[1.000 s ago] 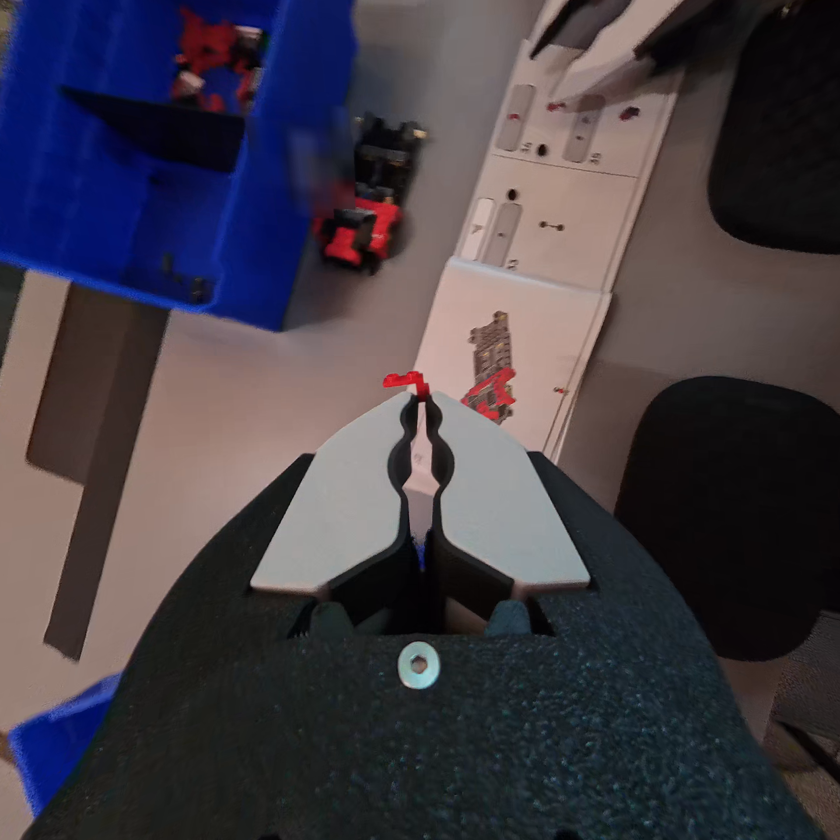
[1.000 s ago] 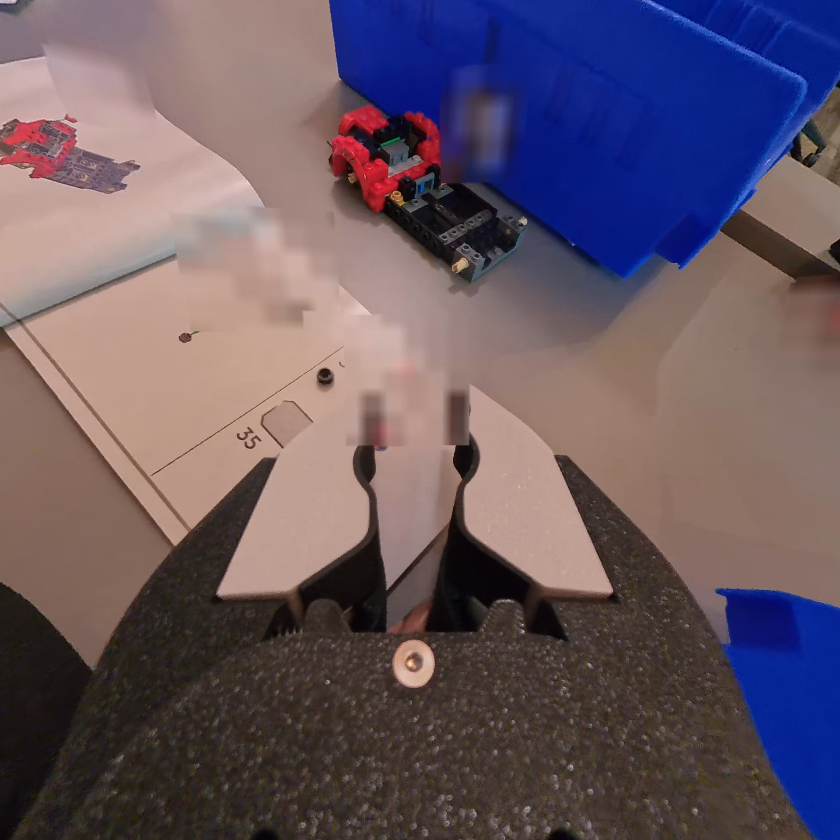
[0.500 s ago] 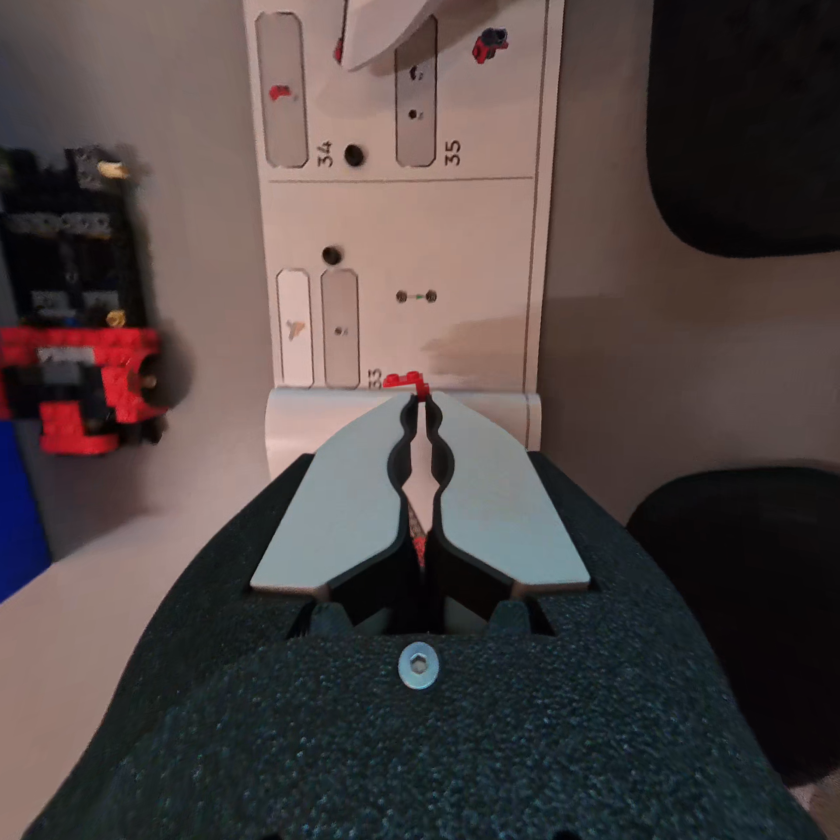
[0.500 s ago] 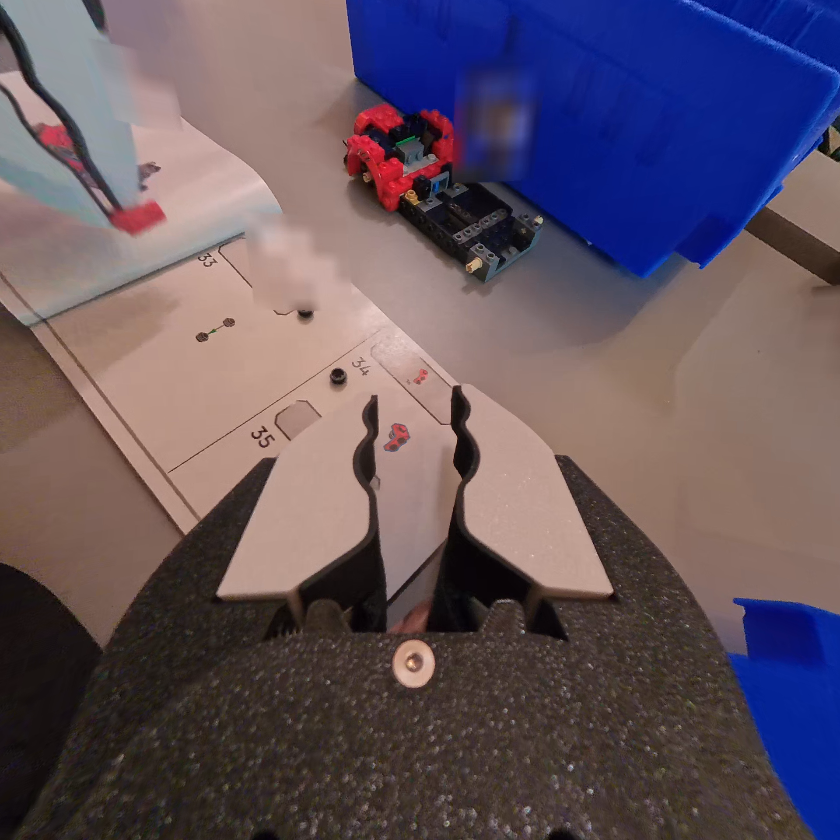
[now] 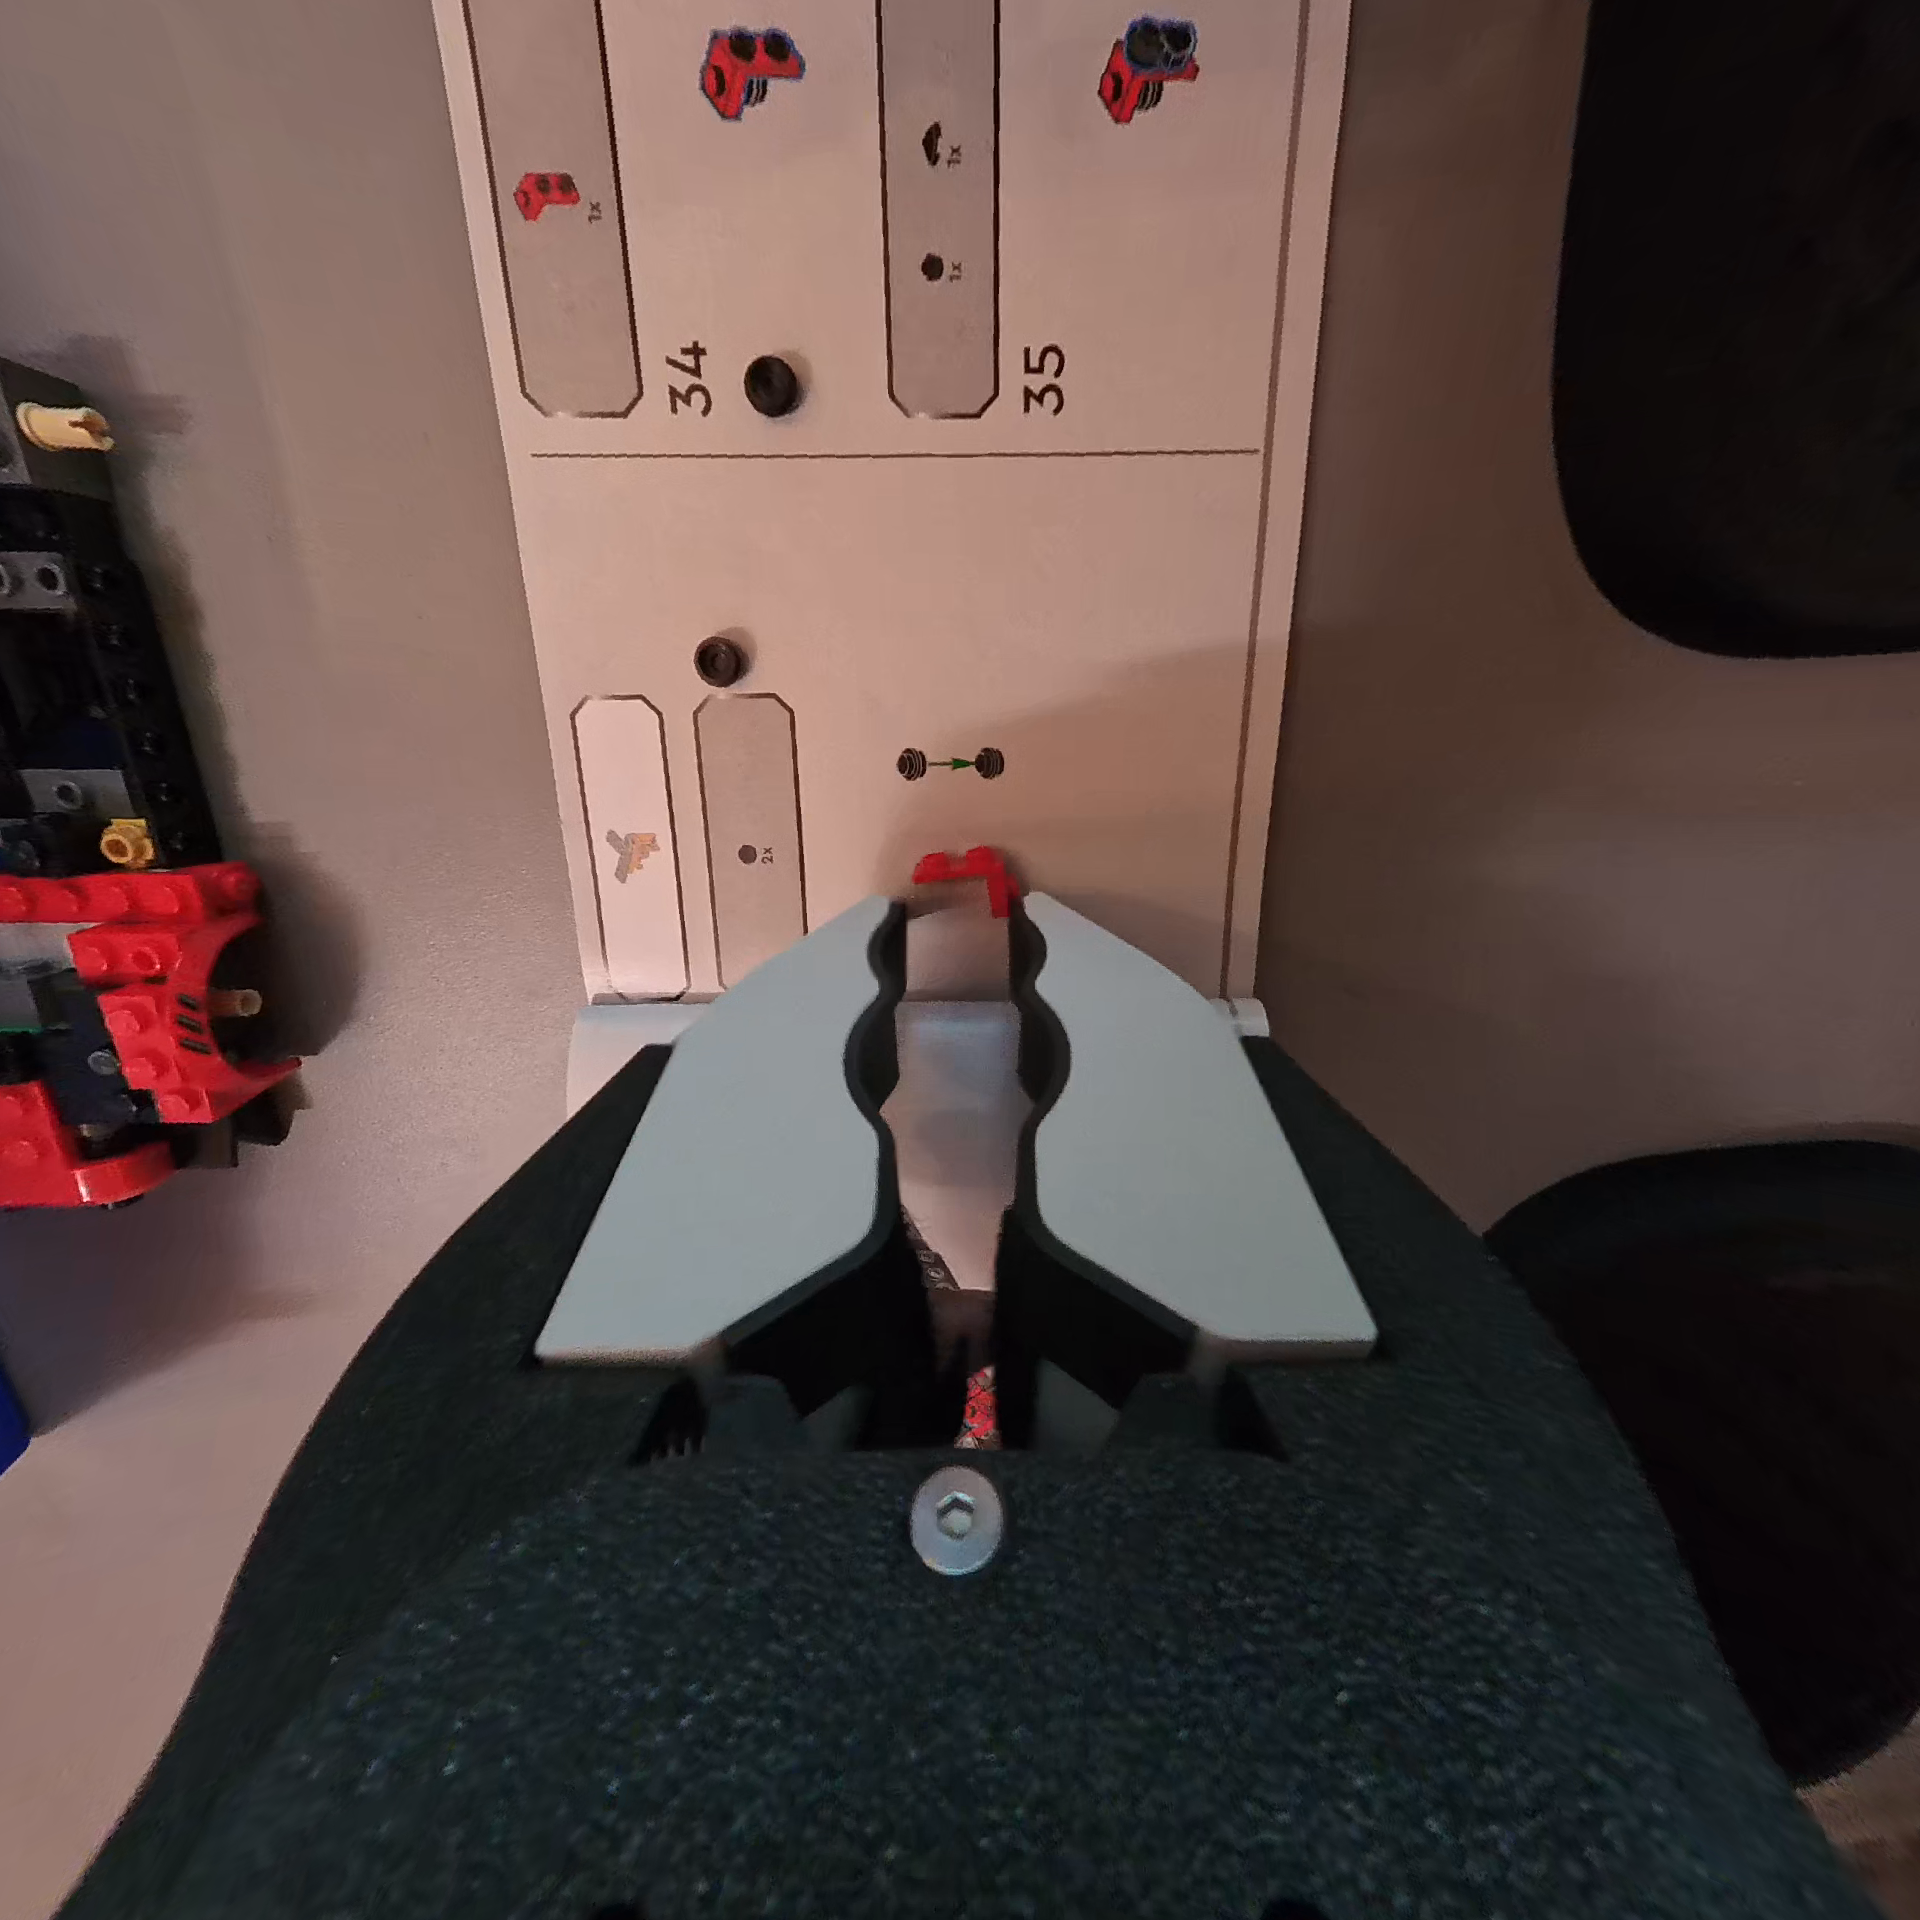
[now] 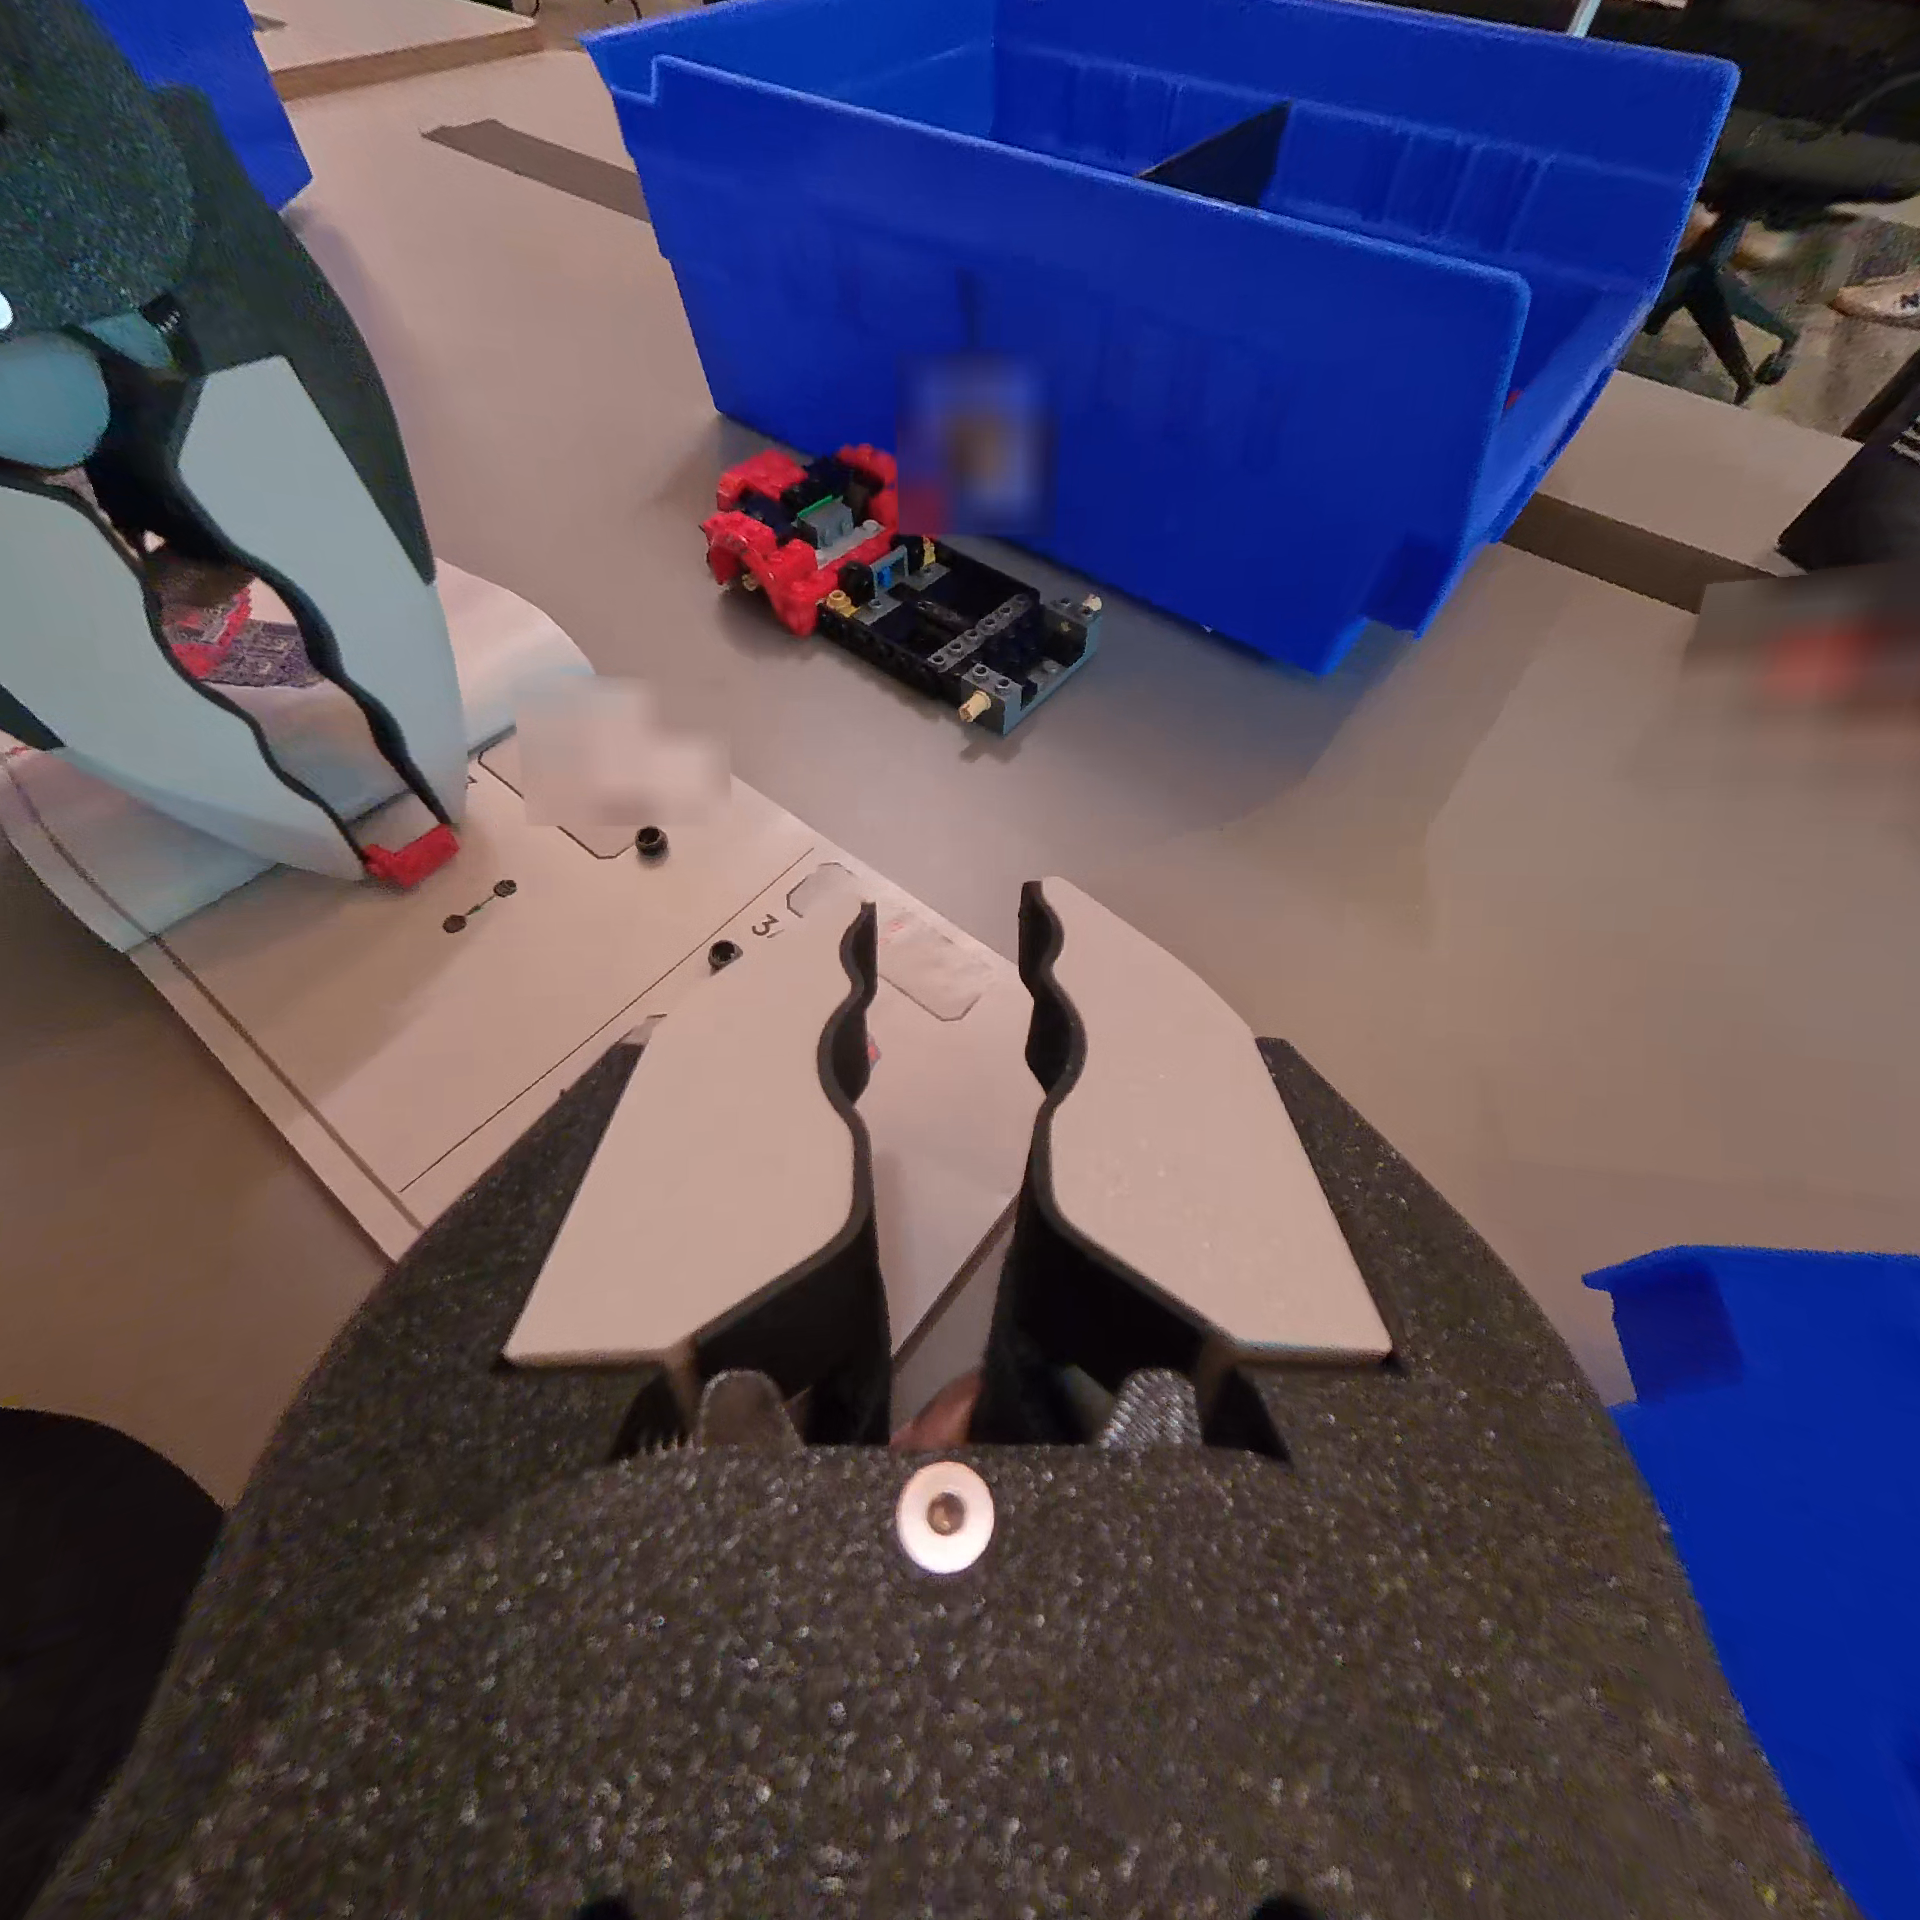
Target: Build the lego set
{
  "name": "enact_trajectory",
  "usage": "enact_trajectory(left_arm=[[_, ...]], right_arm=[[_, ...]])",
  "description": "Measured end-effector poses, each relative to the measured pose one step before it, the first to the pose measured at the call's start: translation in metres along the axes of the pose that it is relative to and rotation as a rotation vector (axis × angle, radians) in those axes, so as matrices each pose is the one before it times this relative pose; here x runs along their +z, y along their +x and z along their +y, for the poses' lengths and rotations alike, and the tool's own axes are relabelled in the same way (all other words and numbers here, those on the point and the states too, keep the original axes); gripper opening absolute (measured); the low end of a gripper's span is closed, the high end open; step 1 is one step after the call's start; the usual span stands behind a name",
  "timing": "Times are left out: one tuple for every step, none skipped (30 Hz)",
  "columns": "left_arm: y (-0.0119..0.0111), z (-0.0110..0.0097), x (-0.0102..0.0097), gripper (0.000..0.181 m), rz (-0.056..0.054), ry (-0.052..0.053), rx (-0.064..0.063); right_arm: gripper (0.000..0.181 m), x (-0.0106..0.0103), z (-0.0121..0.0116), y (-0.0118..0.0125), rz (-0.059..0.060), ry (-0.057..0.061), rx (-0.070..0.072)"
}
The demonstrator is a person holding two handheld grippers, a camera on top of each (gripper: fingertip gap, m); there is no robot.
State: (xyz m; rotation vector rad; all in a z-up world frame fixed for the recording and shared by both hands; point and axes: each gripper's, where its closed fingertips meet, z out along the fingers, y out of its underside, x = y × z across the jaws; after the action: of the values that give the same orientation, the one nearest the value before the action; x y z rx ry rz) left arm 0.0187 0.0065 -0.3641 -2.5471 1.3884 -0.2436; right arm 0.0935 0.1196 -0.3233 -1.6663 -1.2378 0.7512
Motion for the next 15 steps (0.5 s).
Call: enact_trajectory(left_arm=[[0.00031,0.00058,-0.00012,0.02,0.0003,-0.002,0.0001],[0.00032,0.00068,-0.00016,0.022,0.0014,-0.002,-0.0006],[0.00043,0.00025,-0.00014,0.024,0.0024,0.0012,-0.0024],[-0.00003,-0.00006,-0.0003,0.027,0.0008,0.0036,-0.0043],[-0.00023,-0.00005,-0.00023,0.029,0.0005,0.0028,-0.0047],[-0.0002,0.00032,-0.00042,0.032,0.0003,0.0004,-0.0041],[-0.00051,0.00003,-0.00071,0.032,-0.0025,0.0015,-0.0027],[-0.00052,-0.00052,-0.00122,0.033,-0.004,0.0062,-0.001],[-0.00018,-0.00083,-0.00134,0.034,-0.0021,0.0093,-0.0007],[0.00016,-0.00094,-0.0011,0.034,0.0005,0.0094,-0.0014],[0.00023,-0.00068,-0.00063,0.033,0.0005,0.0071,-0.0022],[0.0002,0.00011,0.00001,0.033,0.0003,0.0018,-0.0021],[0.00026,0.00059,0.00057,0.033,0.0001,-0.003,-0.0001],[0.00032,0.00076,0.00069,0.033,-0.0008,-0.0048,0.0019],[0.00014,0.00048,0.00052,0.033,-0.0017,-0.0028,0.0024]], right_arm=[[0.026,-0.00016,-0.00018,-0.00009,0.0024,0.0,-0.0058],[0.026,-0.00025,-0.00032,0.00016,0.0013,0.0022,-0.001],[0.026,-0.00046,-0.00041,0.00061,0.0019,0.0033,0.0039],[0.026,-0.00051,-0.0005,0.00077,0.0007,0.0058,0.0083],[0.026,-0.0005,-0.00071,0.00065,-0.002,0.0067,0.0129],[0.026,-0.00057,-0.00073,0.00076,-0.0028,0.007,0.0147],[0.026,-0.0006,-0.00086,0.00059,-0.0027,0.008,0.0133],[0.026,-0.00057,-0.00087,0.00065,-0.0022,0.0077,0.0116],[0.026,-0.00051,-0.00061,0.00048,-0.0018,0.0057,0.0093],[0.026,-0.00043,-0.00051,0.00049,-0.0002,0.0043,0.0067],[0.026,-0.00037,-0.00055,0.00036,0.0006,0.0045,0.0037],[0.026,-0.00015,-0.00047,0.00017,-0.0003,0.003,0.0016],[0.026,-0.00003,-0.00019,-0.00008,-0.0014,0.0009,0.0003],[0.026,0.00002,-0.0003,-0.00036,-0.0015,0.0009,-0.0009],[0.026,0.00003,-0.00021,-0.0004,-0.0018,0.001,-0.0022]])
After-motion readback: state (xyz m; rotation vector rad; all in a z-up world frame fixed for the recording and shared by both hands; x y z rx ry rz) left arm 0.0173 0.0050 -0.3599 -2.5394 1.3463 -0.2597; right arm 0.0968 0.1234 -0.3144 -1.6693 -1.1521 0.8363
